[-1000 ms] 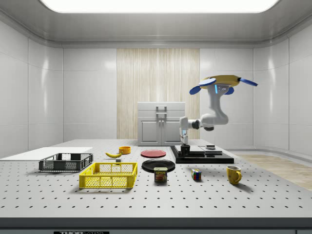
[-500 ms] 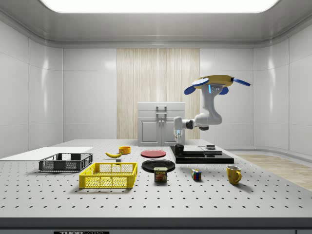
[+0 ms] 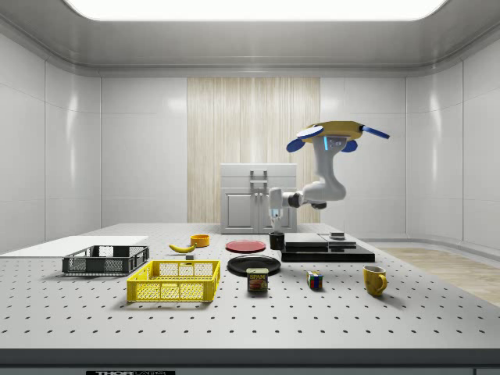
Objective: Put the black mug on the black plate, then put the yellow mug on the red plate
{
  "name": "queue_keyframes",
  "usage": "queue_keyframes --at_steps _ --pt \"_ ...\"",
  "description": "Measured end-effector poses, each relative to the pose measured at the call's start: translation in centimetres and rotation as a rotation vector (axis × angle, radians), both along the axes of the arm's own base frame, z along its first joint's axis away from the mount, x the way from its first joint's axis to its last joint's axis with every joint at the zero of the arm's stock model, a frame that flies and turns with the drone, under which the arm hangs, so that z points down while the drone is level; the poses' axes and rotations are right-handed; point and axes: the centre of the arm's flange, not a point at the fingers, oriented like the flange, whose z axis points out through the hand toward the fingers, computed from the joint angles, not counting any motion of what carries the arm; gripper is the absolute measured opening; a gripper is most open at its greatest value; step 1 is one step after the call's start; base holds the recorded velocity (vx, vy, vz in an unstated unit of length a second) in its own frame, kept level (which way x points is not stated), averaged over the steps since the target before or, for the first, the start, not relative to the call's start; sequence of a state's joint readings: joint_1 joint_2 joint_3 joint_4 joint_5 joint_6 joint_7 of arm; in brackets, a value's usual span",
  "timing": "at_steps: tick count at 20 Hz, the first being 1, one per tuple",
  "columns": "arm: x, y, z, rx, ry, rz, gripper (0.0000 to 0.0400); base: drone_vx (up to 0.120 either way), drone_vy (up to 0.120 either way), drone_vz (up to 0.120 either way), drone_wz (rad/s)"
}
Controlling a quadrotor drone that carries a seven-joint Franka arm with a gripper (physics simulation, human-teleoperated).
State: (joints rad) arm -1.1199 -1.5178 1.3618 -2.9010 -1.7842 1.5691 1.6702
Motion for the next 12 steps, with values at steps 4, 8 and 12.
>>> queue_keyframes --at_steps 4,8,12 --pt "0.00 0.00 0.00 0.000 0.000 0.000 0.0110 0.120 0.000 -0.060 0.000" --pt "0.00 0.00 0.00 0.000 0.000 0.000 0.0110 0.120 0.000 0.000 0.000" --pt "0.00 0.00 0.00 0.000 0.000 0.000 0.0110 0.120 0.000 0.000 0.000"
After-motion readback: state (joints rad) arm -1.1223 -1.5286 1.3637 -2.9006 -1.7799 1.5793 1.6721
